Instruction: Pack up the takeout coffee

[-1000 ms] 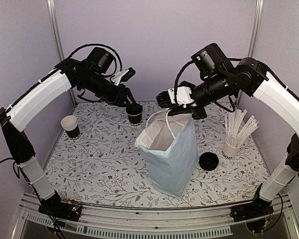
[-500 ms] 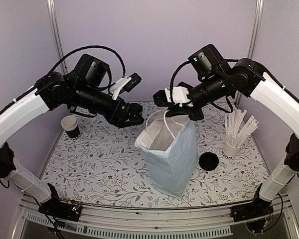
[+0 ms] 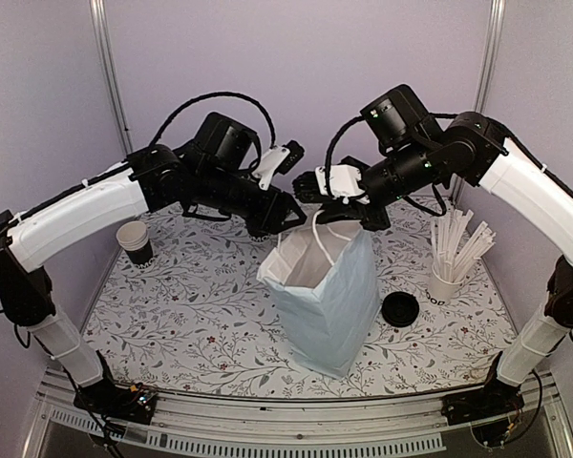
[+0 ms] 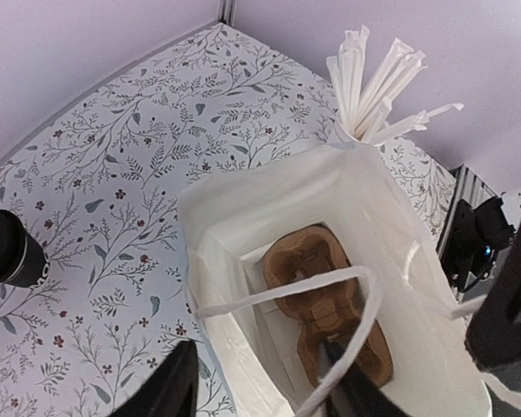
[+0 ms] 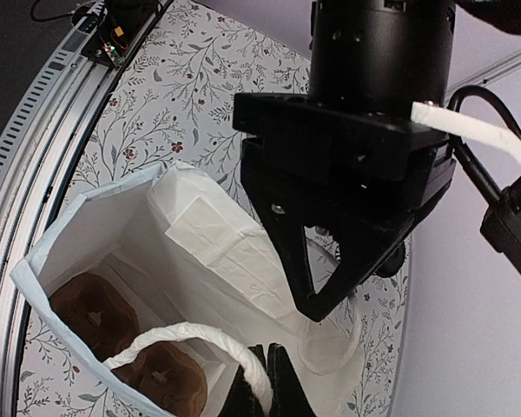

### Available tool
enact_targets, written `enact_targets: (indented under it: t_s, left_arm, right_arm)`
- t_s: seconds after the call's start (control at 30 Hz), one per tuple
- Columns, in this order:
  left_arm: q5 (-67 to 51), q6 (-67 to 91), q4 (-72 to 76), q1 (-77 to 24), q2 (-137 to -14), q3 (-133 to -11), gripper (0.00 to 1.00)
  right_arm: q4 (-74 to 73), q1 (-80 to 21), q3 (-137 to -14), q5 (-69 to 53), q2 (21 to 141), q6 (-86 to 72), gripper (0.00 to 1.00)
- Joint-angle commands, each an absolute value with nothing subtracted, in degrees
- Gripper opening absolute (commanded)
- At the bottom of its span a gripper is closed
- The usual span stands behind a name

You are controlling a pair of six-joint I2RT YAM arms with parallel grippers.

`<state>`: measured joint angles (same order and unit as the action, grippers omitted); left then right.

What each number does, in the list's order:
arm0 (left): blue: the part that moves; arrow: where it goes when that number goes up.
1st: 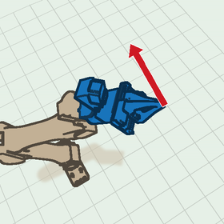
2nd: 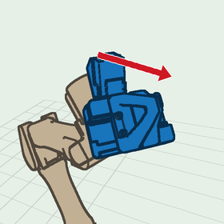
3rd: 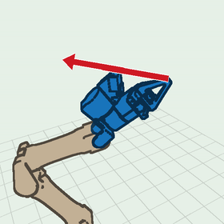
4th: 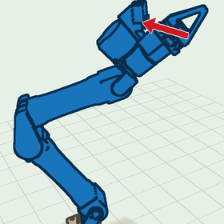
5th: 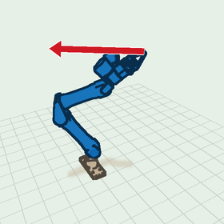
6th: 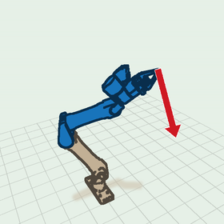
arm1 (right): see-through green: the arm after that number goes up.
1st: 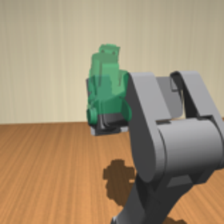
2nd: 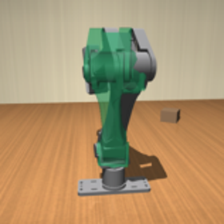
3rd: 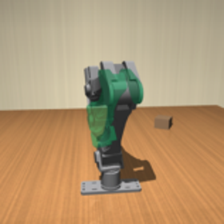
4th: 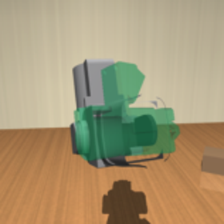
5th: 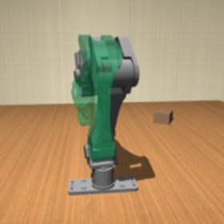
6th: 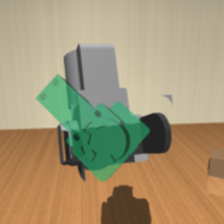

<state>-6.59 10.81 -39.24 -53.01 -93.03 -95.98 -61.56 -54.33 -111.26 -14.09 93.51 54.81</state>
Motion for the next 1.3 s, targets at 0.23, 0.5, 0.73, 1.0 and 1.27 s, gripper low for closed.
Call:
enact_targets:
  t_s: [0.23,0.5,0.73,1.0,1.27]
  left_arm:
    - [-2.73,6.88,-38.98,-53.1,-94.26,-106.96,0.0]
    - [-4.09,6.42,-39.13,-50.32,-95.68,-114.97,0.0]
    - [-4.32,4.93,-40.05,-49.02,-95.8,-115.62,0.0]
    - [-5.35,4.43,-40.17,-48.69,-96.39,-115.19,0.0]
    - [-5.21,3.97,-40.0,-48.44,-96.69,-113.68,0.0]
  right_arm:
    - [-61.39,-54.58,-120.98,-17.69,95.44,53.25,0.0]
    - [-59.61,-58.86,-130.64,-13.97,100.4,52.77,0.03]
    - [-59.24,-60.55,-129.92,-12.63,101.07,52.92,0.04]
    - [-59.1,-60.73,-129.66,-12.48,100.94,52.43,0.04]
    - [-58.99,-60.82,-129.36,-12.06,101.14,52.38,0.04]
